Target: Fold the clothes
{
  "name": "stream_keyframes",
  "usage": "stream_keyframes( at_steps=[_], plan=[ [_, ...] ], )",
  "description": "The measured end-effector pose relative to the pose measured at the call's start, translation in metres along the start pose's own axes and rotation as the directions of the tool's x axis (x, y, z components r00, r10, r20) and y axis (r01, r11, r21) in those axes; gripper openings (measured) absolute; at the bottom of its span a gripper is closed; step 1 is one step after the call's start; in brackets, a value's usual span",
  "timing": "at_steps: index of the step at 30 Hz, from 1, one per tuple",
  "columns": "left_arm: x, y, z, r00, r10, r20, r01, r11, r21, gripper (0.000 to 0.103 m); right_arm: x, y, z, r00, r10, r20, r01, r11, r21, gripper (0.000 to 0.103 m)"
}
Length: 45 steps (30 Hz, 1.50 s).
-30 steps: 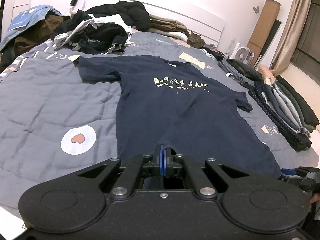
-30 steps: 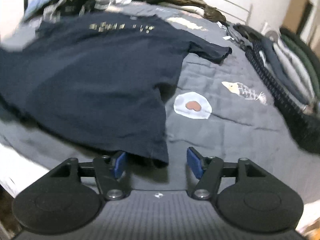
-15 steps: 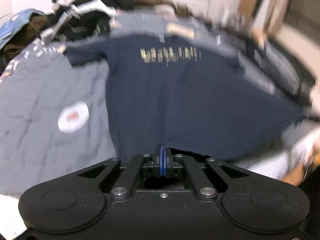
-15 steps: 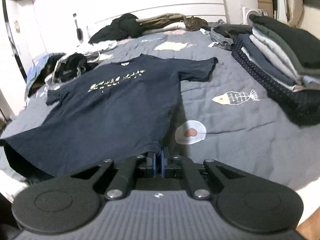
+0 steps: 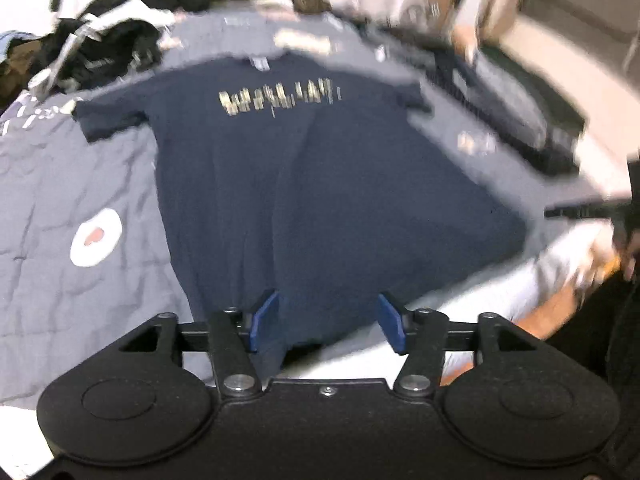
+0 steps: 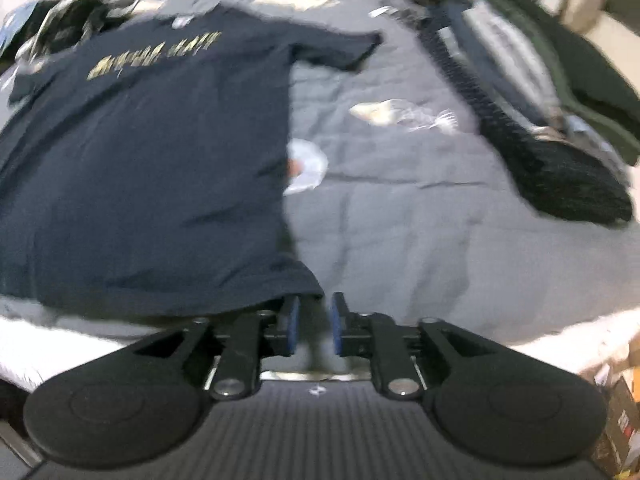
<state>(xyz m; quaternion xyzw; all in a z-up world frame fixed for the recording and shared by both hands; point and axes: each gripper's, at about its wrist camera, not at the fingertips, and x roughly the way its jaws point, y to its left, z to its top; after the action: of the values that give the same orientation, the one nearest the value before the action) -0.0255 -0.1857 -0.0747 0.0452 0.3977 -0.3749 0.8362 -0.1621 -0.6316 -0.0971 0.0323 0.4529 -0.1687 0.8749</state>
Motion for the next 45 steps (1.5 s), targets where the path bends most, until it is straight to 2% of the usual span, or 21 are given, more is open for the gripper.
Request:
stream_keyframes(
  at_steps=[2,4,7,8,10,13,17,19,21,24,25,26,27,28,29,33,35,40,42,43,45],
  plan=[
    [-0.002,0.010,0.010,0.998,-0.002,0.057,0.005,0.999,-0.049,0.059,-0.020,-0.007,0.005,0.997,-0.003,0.075,0.000,0.999,0.040,0.031],
    [0.006,0.018,0.020,0.995,0.035,0.090,-0.026,0.996,-0.091,0.059,-0.032,-0.010,0.015,0.989,0.027,0.143,-0.037,0.997,0.065,0.036],
    [0.039,0.027,0.030,0.993,0.108,0.039,-0.104,0.990,-0.095,0.052,-0.025,0.003,0.031,0.978,0.084,0.192,-0.091,0.995,0.028,0.042],
    [0.052,0.028,0.031,0.991,0.137,0.005,-0.136,0.988,-0.076,0.043,-0.015,0.011,0.033,0.980,0.095,0.174,-0.097,0.995,0.006,0.042],
    [0.070,0.034,0.026,0.984,0.167,-0.058,-0.171,0.984,-0.057,0.034,0.009,0.026,0.033,0.986,0.112,0.126,-0.109,0.994,-0.029,0.042],
    [0.080,0.039,0.013,0.973,0.203,-0.112,-0.206,0.978,-0.012,0.034,0.041,0.048,0.029,0.991,0.124,0.057,-0.120,0.990,-0.079,0.042],
    [0.086,0.047,0.001,0.952,0.264,-0.155,-0.263,0.964,0.030,0.038,0.061,0.058,0.008,0.997,0.075,0.005,-0.073,0.983,-0.166,0.042],
    [0.089,0.048,0.000,0.954,0.252,-0.161,-0.252,0.968,0.022,0.046,0.063,0.061,0.002,0.998,0.059,0.001,-0.058,0.980,-0.191,0.041],
    [0.094,0.047,-0.003,0.954,0.242,-0.175,-0.244,0.970,0.014,0.049,0.065,0.060,0.003,0.998,0.056,-0.006,-0.056,0.980,-0.189,0.040],
    [0.089,0.054,-0.003,0.952,0.258,-0.167,-0.264,0.964,-0.020,0.049,0.068,0.057,0.003,0.999,0.042,-0.011,-0.043,0.985,-0.166,0.026],
    [0.086,0.057,-0.002,0.951,0.265,-0.162,-0.274,0.961,-0.033,0.043,0.068,0.056,0.003,0.999,0.038,-0.010,-0.039,0.987,-0.158,0.023],
    [0.083,0.060,-0.001,0.949,0.273,-0.157,-0.283,0.958,-0.046,0.025,0.069,0.054,0.003,0.999,0.040,-0.008,-0.041,0.988,-0.148,0.023],
    [0.080,0.063,-0.001,0.948,0.281,-0.152,-0.292,0.954,-0.060,0.019,0.069,0.053,0.002,0.999,0.046,-0.007,-0.047,0.989,-0.137,0.023],
    [0.077,0.066,0.000,0.946,0.289,-0.147,-0.301,0.951,-0.073,0.007,0.069,0.053,0.002,0.999,0.049,-0.006,-0.049,0.990,-0.132,0.023],
    [0.074,0.069,0.000,0.944,0.297,-0.142,-0.310,0.947,-0.087,0.004,0.069,0.053,0.001,0.999,0.049,-0.005,-0.049,0.990,-0.130,0.023],
    [0.063,0.081,0.002,0.936,0.328,-0.124,-0.344,0.928,-0.141,0.004,0.070,0.052,0.000,0.999,0.053,-0.001,-0.053,0.991,-0.125,0.023],
    [0.056,0.086,0.004,0.939,0.322,-0.123,-0.340,0.923,-0.182,0.004,0.071,0.051,-0.001,0.998,0.056,-0.003,-0.056,0.990,-0.126,0.023],
    [0.046,0.062,0.007,0.944,0.303,-0.132,-0.320,0.939,-0.126,0.006,0.071,0.050,-0.001,0.998,0.058,-0.009,-0.059,0.990,-0.129,0.023],
    [0.039,0.056,0.016,0.951,0.299,-0.083,-0.307,0.945,-0.110,0.007,0.071,0.050,-0.001,0.998,0.059,-0.010,-0.059,0.990,-0.131,0.024],
    [0.035,0.054,0.022,0.954,0.296,-0.048,-0.300,0.948,-0.105,0.008,0.071,0.050,-0.001,0.998,0.059,-0.010,-0.060,0.990,-0.131,0.024],
    [0.036,0.055,0.038,0.958,0.286,-0.006,-0.285,0.954,-0.094,0.024,0.071,0.050,-0.001,0.998,0.058,-0.009,-0.058,0.990,-0.130,0.024]
  ],
)
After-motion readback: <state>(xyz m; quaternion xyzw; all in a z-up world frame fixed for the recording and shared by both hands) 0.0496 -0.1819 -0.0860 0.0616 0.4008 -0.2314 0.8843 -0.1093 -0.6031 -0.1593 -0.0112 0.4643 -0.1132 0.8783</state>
